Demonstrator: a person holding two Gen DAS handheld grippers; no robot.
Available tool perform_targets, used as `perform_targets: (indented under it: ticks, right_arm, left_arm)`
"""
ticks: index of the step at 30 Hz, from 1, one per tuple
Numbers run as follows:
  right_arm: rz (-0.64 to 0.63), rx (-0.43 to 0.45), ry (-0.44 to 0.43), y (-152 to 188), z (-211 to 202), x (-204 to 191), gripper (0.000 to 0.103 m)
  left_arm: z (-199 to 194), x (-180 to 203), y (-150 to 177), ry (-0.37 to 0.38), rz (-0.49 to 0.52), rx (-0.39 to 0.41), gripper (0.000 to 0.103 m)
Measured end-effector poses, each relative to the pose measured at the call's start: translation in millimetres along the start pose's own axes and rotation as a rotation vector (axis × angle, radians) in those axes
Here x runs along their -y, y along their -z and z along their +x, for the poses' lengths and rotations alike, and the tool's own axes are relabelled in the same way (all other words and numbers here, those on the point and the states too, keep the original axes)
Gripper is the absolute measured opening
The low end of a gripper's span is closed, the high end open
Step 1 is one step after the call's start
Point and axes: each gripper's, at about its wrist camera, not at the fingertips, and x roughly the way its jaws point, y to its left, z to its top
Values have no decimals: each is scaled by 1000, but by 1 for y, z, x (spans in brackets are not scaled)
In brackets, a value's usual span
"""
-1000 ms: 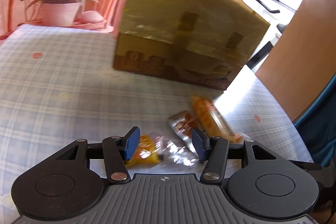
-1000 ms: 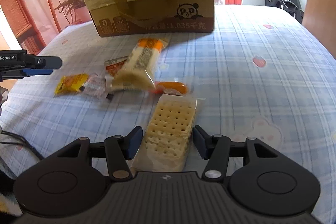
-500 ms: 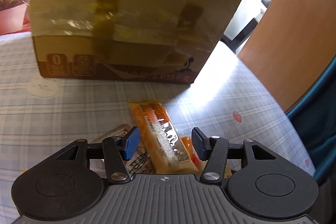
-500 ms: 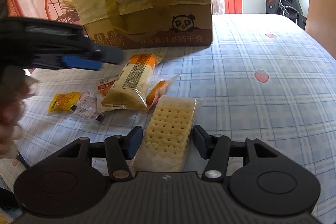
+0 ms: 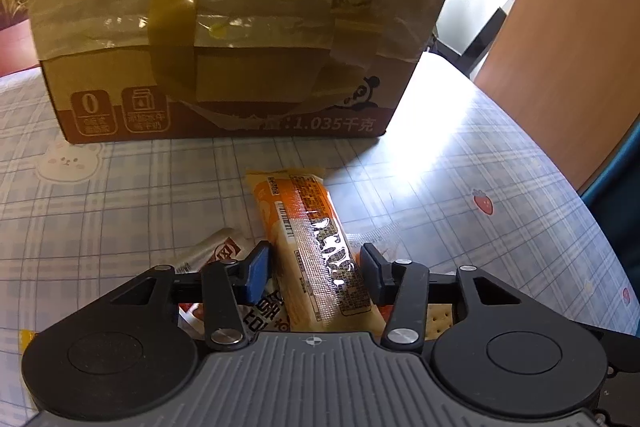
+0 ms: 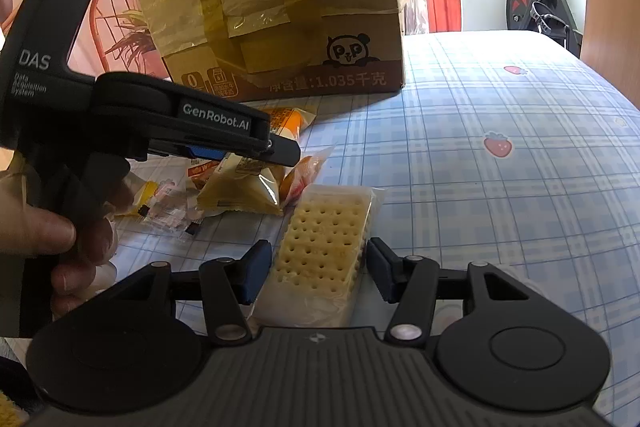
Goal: Organize snacks
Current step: 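Close the right tool on the cracker pack while the left tool grips the orange bar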
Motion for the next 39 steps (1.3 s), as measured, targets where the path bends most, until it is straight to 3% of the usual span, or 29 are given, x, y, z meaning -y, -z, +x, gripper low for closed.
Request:
perform_targets:
  ticks: [8, 15, 24, 33, 39]
  right_arm:
    - [7, 8, 5, 1, 0, -1, 56]
    - [10, 14, 17, 2, 0, -3, 56]
    - [-2, 11, 31, 1, 1, -5, 56]
    - [-10, 15, 33, 2, 1, -6, 56]
    - [-14, 18, 42, 3, 0, -7, 56]
  left_arm:
    - [-32, -20, 0, 30, -51, 66, 47]
    - [-58, -40, 17, 12, -65, 62, 47]
    - [-55, -63, 31, -35, -111, 7, 47]
    - [-43, -54, 30, -75, -77, -23, 48]
    - [-40, -54, 32, -93, -48, 0, 42]
